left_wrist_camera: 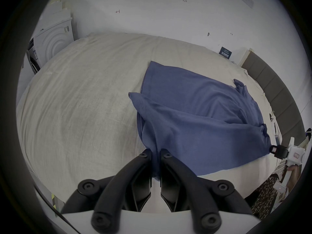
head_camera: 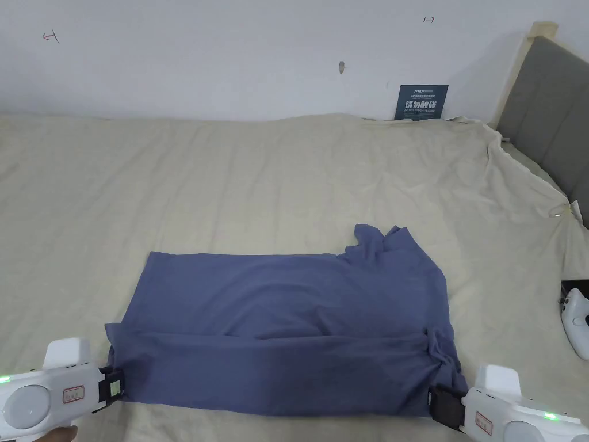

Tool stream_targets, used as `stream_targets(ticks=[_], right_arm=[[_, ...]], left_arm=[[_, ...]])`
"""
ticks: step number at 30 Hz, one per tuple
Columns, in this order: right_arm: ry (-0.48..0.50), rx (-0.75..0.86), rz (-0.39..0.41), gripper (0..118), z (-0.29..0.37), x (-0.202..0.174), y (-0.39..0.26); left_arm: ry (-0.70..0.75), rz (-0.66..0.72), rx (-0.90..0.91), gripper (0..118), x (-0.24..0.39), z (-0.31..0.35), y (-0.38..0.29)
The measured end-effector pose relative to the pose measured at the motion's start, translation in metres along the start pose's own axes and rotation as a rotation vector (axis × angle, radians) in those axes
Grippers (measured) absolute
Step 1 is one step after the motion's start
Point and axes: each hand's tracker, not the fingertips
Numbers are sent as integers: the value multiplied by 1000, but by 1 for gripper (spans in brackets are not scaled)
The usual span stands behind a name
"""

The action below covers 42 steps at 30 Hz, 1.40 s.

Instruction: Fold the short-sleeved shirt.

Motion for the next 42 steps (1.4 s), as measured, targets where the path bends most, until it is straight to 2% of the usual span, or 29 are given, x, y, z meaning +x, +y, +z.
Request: stream_targets(ticks=[1,3,4,5,6,8,13,21,30,34,36,37,38,39,40,42], right_arm=[[-1,-6,-4,78,-5,-1,0],[0,-19,-12,63,-13,-2,0],[6,-28,-11,45,-14,-2,-1],[21,-28,-12,18,-15,-1,-2],[34,-27,-10,12,-15,-1,-3],[37,-13,3,11,-9,-1,-6],[69,66,-22,11,30,7,-8],[97,62,-29,11,72,22,-36],[45,-55,-76,12,37,28,-80],[32,-46,-87,13,39,24,-80],[25,-44,-71,28,46,22,-77],[14,-49,-60,39,52,20,-73],[0,-35,-42,60,60,19,-69],[-4,8,-17,70,70,17,-64],[7,56,2,74,83,14,-56],[20,141,16,74,108,8,-37]], left_arm=[[-1,5,0,6,0,0,0],[-3,16,-2,6,0,-1,-2],[-2,19,-4,6,0,-1,-3],[0,21,-6,6,0,-2,-5],[3,23,-6,6,-2,-4,-8],[6,30,-8,6,-4,-4,-12],[-3,67,-5,6,-12,2,-25],[-13,69,-45,6,-22,29,-70],[22,90,-98,6,-26,9,-104],[43,97,-91,7,-21,10,-105],[52,97,-90,23,-19,12,-104],[55,103,-94,37,-18,15,-101],[58,115,-101,65,-17,20,-98],[57,129,-98,83,-15,26,-95],[47,132,-67,95,-12,35,-91],[44,106,50,99,-2,59,-80]])
